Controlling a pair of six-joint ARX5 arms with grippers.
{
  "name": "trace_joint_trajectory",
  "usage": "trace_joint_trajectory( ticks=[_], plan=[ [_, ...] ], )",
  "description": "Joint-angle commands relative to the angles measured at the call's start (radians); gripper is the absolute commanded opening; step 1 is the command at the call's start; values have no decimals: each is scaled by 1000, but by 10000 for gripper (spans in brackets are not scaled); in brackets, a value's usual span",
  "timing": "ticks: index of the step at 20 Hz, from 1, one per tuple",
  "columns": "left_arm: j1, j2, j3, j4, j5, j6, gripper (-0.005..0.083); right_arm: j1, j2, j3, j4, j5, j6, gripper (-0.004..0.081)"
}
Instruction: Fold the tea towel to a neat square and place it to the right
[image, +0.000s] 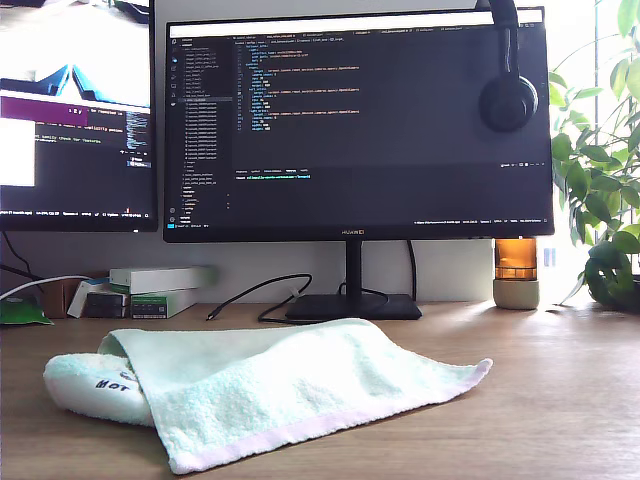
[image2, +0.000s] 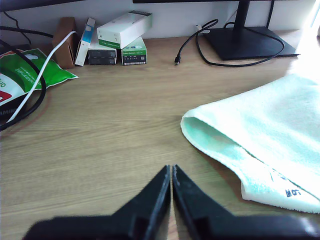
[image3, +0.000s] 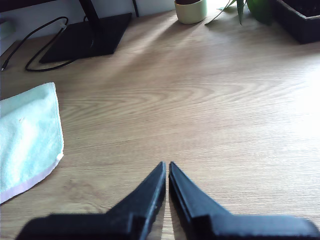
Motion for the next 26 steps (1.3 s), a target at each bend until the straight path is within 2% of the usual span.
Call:
trace_joint_trajectory(
  ticks=[1,7,8,10,14,18,21,23,26],
  plan=[
    [1,-10,-8,189,19,3,-24,4,-6,-14,259,-1,4,-11],
    [1,-10,-8,196,22,-17,-24,4,-6,-14,260,-2,5,-11],
    [1,-10,-8,209,49,-55,-24,4,-6,-14,269,-6,16,-11],
    [0,-10,-8,241,137,-77,-24,5,-6,-14,283,-39,114,-11],
    [-6,-9,-6,245,298,-79,-24,5,-6,-11,283,-136,137,-11],
    [-40,13,32,218,350,-115,-24,15,-1,34,281,-157,139,-11],
    [-82,111,94,210,372,-120,-24,27,44,87,277,-169,138,-11],
    [-118,205,144,211,394,-117,-24,42,110,120,265,-220,134,-11],
    [-196,366,228,209,398,-62,-24,80,254,154,263,-367,105,-11]
  ],
)
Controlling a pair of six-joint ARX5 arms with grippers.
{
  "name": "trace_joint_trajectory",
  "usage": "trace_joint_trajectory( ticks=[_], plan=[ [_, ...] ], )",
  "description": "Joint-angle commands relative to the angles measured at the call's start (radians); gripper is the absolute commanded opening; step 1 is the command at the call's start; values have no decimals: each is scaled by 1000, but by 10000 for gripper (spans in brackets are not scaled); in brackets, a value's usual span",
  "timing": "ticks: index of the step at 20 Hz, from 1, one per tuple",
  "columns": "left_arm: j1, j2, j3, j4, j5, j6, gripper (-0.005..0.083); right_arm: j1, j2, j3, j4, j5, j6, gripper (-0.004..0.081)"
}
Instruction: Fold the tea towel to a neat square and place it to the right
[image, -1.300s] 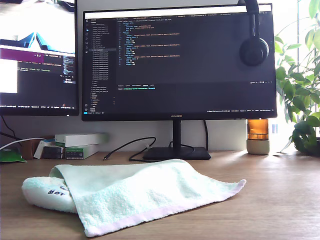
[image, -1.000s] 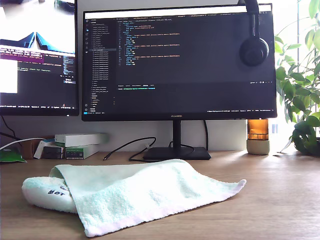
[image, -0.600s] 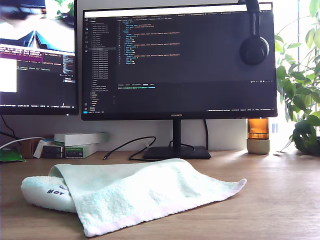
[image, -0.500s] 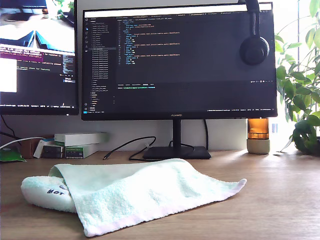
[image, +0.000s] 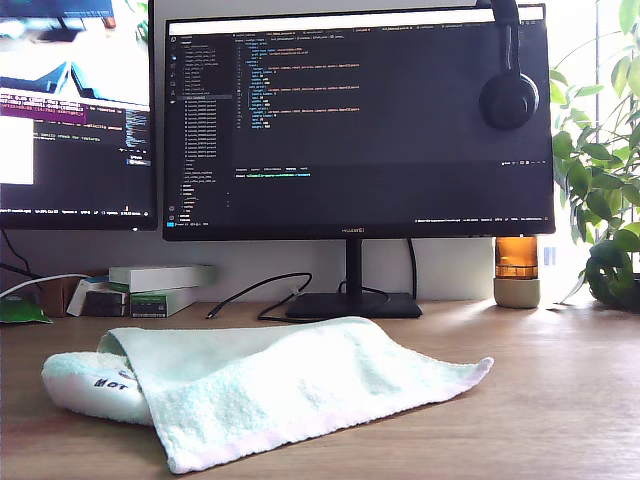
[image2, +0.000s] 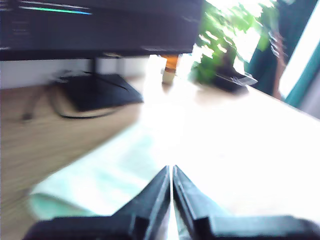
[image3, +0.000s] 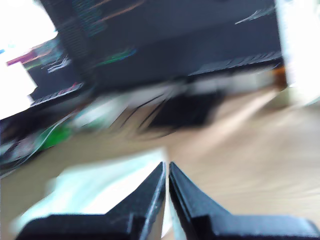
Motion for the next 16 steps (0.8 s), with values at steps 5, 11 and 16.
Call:
trace_joint_trajectory(
  ticks=[5,11,16],
  plan=[
    [-196,336,247,-249,-102,343,-24,99,308,99,-92,-106,-211,-11],
    [-356,612,408,-442,-216,983,-13,224,585,232,-160,-23,-819,-11],
    [-453,774,408,-457,-257,1222,-8,284,731,243,-81,102,-1073,-11]
  ],
)
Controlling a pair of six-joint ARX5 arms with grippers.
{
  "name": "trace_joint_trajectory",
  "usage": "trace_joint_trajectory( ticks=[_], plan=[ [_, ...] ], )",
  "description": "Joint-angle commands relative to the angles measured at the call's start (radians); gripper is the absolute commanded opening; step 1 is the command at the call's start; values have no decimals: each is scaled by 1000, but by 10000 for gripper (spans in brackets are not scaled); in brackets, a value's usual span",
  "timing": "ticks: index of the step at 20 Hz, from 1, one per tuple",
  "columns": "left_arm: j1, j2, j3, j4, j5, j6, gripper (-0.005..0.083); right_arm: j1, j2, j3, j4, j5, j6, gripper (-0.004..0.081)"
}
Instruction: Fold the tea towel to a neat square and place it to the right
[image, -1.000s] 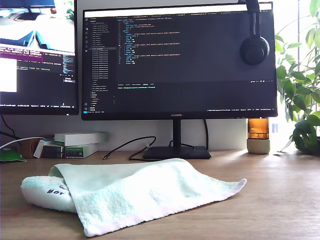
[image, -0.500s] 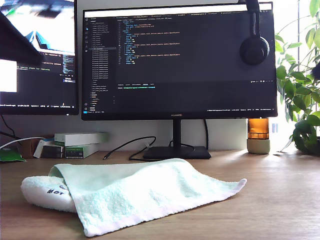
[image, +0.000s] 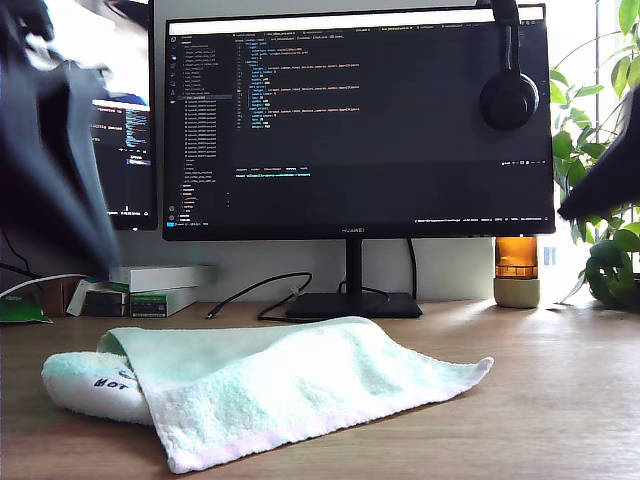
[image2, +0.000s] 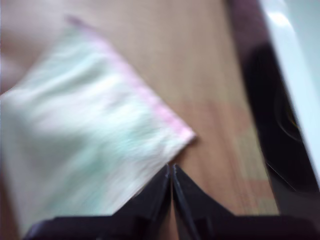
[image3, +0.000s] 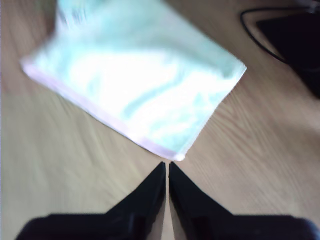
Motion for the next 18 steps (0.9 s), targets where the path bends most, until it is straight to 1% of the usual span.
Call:
trace_joint_trajectory(
  ticks=[1,2,4,7,8,9,12,18],
  plan=[
    [-31,35,-9,10,-6,45,-8,16,41,6,19,10,-23,-11],
    [-42,62,-9,14,-16,65,15,25,62,6,26,12,-23,-11],
    [-47,118,-9,44,-16,81,99,34,90,6,46,25,-22,-11],
    [-47,212,-9,105,-21,149,210,51,97,6,57,35,-19,-11],
    [-47,246,-9,122,-37,169,245,50,97,8,56,37,-14,-11],
    [-47,278,-9,133,-60,184,257,50,97,8,56,39,-11,-11],
    [-44,340,-9,183,-126,250,257,51,97,8,56,39,-11,-11],
    [-39,364,-9,239,-111,274,256,51,97,10,57,38,-11,-11]
  ],
)
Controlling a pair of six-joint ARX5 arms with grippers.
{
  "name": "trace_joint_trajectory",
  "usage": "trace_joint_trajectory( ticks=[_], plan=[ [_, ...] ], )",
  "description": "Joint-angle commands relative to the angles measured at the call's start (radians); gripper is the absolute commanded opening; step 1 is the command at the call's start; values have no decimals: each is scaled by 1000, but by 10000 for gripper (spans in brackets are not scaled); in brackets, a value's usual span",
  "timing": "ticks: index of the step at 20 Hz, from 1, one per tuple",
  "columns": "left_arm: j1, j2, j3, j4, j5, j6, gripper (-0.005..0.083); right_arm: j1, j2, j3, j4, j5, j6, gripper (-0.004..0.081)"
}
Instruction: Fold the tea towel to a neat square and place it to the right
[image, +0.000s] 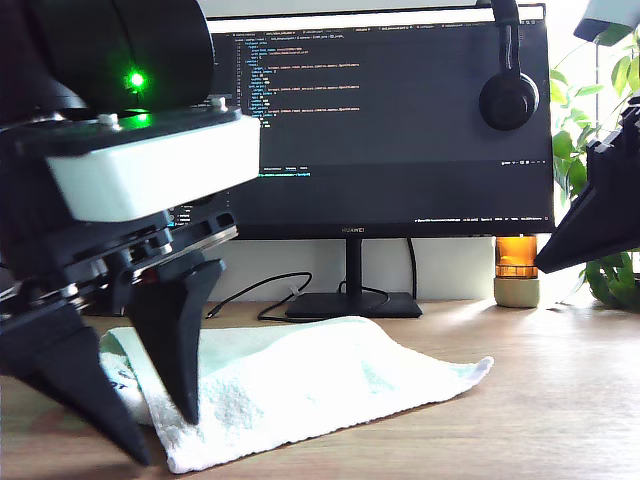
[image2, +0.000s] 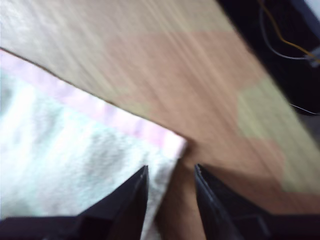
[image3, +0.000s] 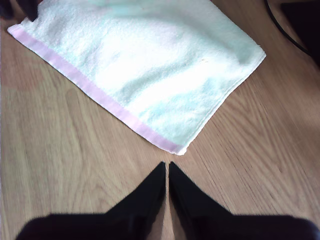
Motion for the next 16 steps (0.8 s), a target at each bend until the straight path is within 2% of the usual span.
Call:
trace_joint_trajectory(
  ticks=[1,6,9,10,12,16],
  plan=[
    [1,18,-9,11,21,5,256,5,1,10,4,0,3,-11],
    [-6,18,-9,-55,56,-68,256,5,1,10,9,0,3,-11],
    [-6,18,-9,-41,35,-238,251,5,1,10,18,0,3,-11],
    [-8,18,-9,-21,30,-261,251,5,1,10,19,0,3,-11],
    [-11,17,-5,1,22,-399,251,5,1,10,19,0,8,-11],
    [-24,18,-3,-30,50,-536,251,5,1,10,37,5,28,-11]
  ],
)
